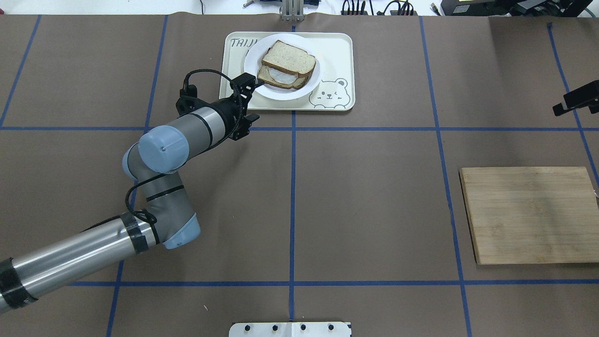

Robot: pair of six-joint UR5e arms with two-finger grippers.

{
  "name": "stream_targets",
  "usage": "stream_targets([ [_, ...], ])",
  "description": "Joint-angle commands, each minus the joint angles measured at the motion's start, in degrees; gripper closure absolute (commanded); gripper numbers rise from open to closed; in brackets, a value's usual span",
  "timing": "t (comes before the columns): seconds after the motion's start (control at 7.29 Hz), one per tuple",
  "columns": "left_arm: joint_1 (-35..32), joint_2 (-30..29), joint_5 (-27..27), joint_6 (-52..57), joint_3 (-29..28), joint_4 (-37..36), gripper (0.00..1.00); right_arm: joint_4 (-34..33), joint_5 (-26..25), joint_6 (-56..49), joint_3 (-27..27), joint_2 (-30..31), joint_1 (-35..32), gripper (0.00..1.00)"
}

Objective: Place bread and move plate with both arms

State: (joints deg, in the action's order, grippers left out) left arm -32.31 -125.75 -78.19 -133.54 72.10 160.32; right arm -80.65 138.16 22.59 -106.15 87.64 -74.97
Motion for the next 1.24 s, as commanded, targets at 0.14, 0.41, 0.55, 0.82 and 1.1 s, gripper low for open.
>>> stream_targets([
  [0.14,-0.4,13.9,-2.9,16.6,13.5,0.0,0.01,0.0,-0.1,0.0,-0.1,-0.2,0.0,0.01],
  [0.41,-2.0,20.1,-2.8,39.7,14.5,-0.5,0.01,0.1,-0.3,0.1,-0.4,-0.3,0.0,0.00],
  [0.55,-5.5,24.0,-3.3,47.8,14.7,-0.7,0.01,0.6,-0.8,0.1,-0.5,-0.2,0.0,0.00],
  [0.82,-18.5,26.3,-15.2,65.1,15.3,-10.6,0.01,0.8,-1.1,0.1,-0.8,-0.4,-0.3,0.00],
  [1.1,-26.3,28.8,-20.1,90.3,15.6,-19.2,0.01,0.8,-1.2,0.1,-0.8,-0.4,-0.3,0.00],
])
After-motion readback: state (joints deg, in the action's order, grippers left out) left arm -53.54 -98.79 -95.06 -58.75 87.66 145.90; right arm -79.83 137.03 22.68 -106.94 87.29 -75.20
